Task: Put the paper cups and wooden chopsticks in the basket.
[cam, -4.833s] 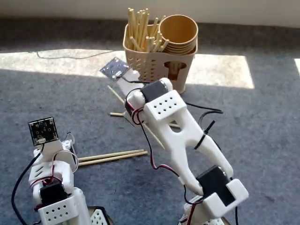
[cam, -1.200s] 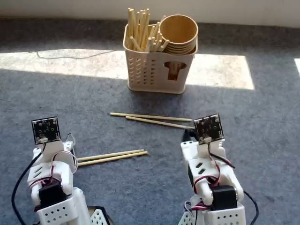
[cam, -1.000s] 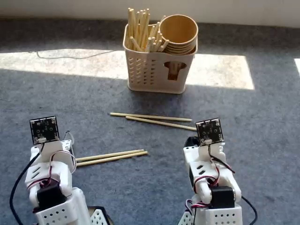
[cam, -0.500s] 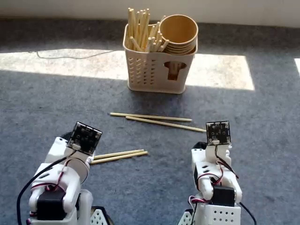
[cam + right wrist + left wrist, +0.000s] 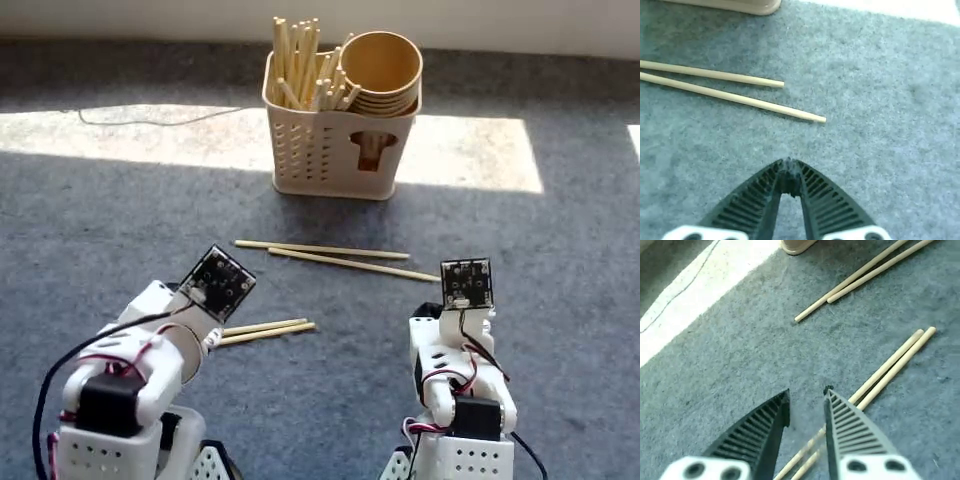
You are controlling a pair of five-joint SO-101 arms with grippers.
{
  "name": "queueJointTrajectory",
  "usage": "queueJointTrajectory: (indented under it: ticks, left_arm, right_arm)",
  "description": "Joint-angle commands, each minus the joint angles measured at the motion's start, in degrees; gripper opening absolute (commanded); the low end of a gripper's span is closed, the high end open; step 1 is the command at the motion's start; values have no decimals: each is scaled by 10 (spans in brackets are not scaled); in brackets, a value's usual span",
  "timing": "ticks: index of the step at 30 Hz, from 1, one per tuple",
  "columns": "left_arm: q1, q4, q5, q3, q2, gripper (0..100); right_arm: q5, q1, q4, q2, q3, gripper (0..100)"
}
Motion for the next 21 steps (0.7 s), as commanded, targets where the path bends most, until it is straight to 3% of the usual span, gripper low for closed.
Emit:
queueJointTrajectory:
  ticks: [1,10,13,21]
  left_arm:
    - [55,4,-31,-98,167,120]
    - [143,-1,-62,-191,430,136]
    - [154,-2,-62,-222,507,186]
    - [166,-3,-80,-313,667,178]
  right_arm:
    - [-2,7,1,-5,72,6]
    - [-2,55,1,-5,72,6]
    - [0,60,1,-5,72,6]
    - [1,60,1,-5,72,6]
